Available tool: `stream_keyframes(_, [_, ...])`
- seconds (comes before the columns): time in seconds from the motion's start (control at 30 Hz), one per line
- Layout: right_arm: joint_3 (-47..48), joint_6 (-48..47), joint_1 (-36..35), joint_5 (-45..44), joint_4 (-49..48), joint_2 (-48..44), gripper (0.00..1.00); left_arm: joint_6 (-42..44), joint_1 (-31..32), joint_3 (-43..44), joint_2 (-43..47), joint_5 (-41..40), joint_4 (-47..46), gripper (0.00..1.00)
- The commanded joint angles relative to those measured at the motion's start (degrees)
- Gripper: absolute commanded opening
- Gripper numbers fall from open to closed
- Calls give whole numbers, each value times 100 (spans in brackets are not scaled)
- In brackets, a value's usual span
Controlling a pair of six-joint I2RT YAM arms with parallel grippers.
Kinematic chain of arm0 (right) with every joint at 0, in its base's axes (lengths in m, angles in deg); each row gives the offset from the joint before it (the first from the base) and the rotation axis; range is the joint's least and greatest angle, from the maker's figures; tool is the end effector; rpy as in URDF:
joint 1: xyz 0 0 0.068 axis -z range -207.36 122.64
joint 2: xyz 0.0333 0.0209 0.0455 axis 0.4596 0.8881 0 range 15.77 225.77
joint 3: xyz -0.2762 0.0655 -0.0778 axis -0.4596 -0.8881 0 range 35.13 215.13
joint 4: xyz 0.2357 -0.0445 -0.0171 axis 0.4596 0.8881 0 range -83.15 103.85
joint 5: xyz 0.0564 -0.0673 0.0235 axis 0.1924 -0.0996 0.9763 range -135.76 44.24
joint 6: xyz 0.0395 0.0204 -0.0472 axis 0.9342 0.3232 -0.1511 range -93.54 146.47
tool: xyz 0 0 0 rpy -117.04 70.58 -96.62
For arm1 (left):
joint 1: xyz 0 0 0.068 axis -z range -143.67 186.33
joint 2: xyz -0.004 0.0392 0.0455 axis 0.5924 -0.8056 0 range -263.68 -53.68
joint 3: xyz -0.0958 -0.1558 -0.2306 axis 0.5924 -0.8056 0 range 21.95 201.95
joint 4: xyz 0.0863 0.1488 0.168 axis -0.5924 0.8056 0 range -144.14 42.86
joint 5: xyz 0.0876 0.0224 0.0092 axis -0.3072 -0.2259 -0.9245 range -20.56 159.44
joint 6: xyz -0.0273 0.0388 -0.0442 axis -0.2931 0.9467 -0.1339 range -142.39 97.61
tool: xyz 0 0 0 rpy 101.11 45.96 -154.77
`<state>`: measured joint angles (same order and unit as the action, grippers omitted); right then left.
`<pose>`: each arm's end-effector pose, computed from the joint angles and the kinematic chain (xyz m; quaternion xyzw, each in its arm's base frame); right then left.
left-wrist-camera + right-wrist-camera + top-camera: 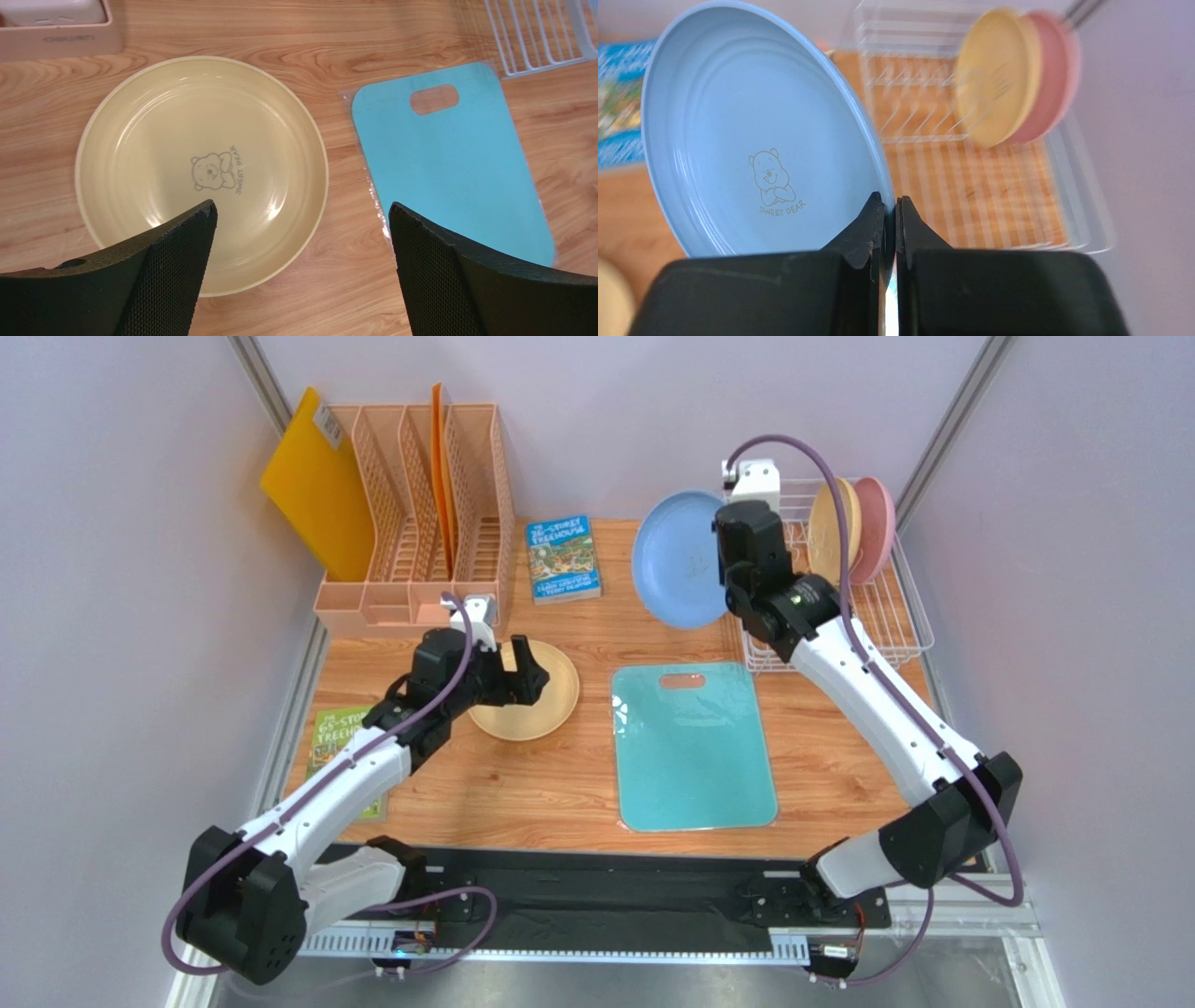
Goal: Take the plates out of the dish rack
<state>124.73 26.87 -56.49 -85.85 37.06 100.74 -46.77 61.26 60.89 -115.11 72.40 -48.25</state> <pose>0.2896 0.1241 0.4277 -0.0202 0.8153 -0.1528 0.5581 0.1995 -0.0955 0.2759 0.0173 0.8585 -0.2338 0.4561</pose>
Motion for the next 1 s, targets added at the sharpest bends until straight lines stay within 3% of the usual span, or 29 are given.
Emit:
stream_keyframes(0.0, [-820, 1635, -58, 2045, 346, -419, 0, -251, -5, 44, 26, 547, -719, 96])
stream_keyframes(0.3, [-2227, 2605, -146, 3568, -437, -1272, 0, -717, -5, -571, 219, 908, -1748, 95])
stream_keyframes(0.8, [-2905, 3036, -436, 3895, -1052, -1158, 0, -1130, 3, -659, -54, 1180, -2382, 88])
stream_keyframes(0.87, [-2896, 3062, -445, 3930, -1097, -1105, 0, -1122, 3, -668, -36, 1128, -2356, 83])
stream_keyframes(0.97, [-2896, 3106, -454, 4211, -1211, -1053, 0, -1139, 3, -686, -88, 1119, -2373, 49])
